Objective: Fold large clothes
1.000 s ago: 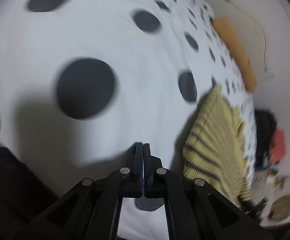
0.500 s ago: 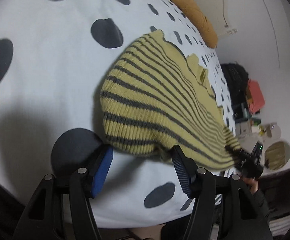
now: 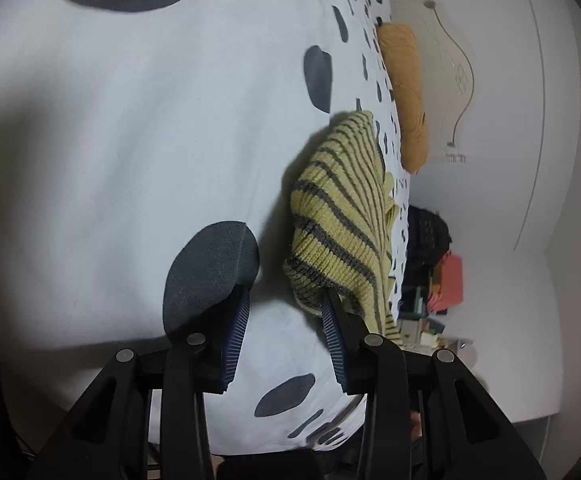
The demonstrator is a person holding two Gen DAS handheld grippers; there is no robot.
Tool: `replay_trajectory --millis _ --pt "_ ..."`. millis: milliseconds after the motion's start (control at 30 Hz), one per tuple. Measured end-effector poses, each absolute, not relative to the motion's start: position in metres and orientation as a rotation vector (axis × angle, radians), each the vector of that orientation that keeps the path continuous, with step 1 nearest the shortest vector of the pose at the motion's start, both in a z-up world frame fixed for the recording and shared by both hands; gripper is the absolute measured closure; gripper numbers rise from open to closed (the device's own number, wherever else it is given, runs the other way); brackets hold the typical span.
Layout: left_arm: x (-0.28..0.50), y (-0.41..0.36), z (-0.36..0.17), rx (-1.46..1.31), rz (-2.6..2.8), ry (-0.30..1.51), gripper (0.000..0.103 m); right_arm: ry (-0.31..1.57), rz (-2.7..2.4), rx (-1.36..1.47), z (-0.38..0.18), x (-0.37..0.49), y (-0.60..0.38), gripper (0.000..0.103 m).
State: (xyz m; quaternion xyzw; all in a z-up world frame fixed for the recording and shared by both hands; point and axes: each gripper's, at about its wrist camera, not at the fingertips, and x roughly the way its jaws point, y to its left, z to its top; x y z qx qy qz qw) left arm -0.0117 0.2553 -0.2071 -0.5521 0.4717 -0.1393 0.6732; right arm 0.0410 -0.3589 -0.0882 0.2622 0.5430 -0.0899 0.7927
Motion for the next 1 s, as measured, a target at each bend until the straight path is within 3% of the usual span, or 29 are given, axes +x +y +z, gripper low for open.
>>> replay_trajectory --millis 133,167,200,300,400,567,633,733,800,833,867,1000 --pt "0.012 0.246 -0.198 -1.195 -0.304 1.064 0.066 1.166 -0.198 0.572 -0.088 0.04 -0.358 0.062" --pt "0.018 0.242 -0.194 -1.186 -0.3 1.07 0.072 1.166 -0.199 0.574 -0.089 0.04 -0.358 0.062" --pt "0.024 0.238 -0.191 -1.171 -0.292 1.084 0.085 1.165 -0.199 0.577 -0.089 0.04 -0.359 0.062" --pt "0.033 0.229 -0.168 -1.078 -0.218 1.085 0.088 1.162 -0.202 0.583 -0.088 0.039 -0.358 0.062" --pt "0.038 0.218 -0.127 -0.903 -0.165 1.053 0.089 1.16 -0.211 0.575 -0.086 0.038 -0.357 0.062" --pt "0.046 0.165 -0.032 -0.337 -0.13 0.923 0.091 1.146 -0.216 0.505 -0.068 0.038 -0.346 0.062" --pt "0.054 0.157 -0.051 -0.227 -0.092 0.988 0.091 1.146 -0.217 0.502 -0.067 0.037 -0.347 0.062" --pt "0.057 0.172 -0.123 -0.263 -0.044 1.178 0.091 1.174 -0.228 0.525 -0.081 0.035 -0.35 0.062" --pt "0.043 0.195 -0.152 -0.35 -0.031 1.207 0.09 1.192 -0.232 0.511 -0.09 0.028 -0.35 0.062" --pt "0.037 0.202 -0.149 -0.382 -0.023 1.198 0.09 1.185 -0.23 0.517 -0.09 0.024 -0.352 0.062" --pt "0.032 0.205 -0.142 -0.344 0.029 1.198 0.103 1.182 -0.23 0.528 -0.089 0.02 -0.354 0.062" --pt "0.011 0.252 -0.134 -0.403 0.113 1.209 0.103 1.194 -0.255 0.504 -0.088 0.011 -0.357 0.058"
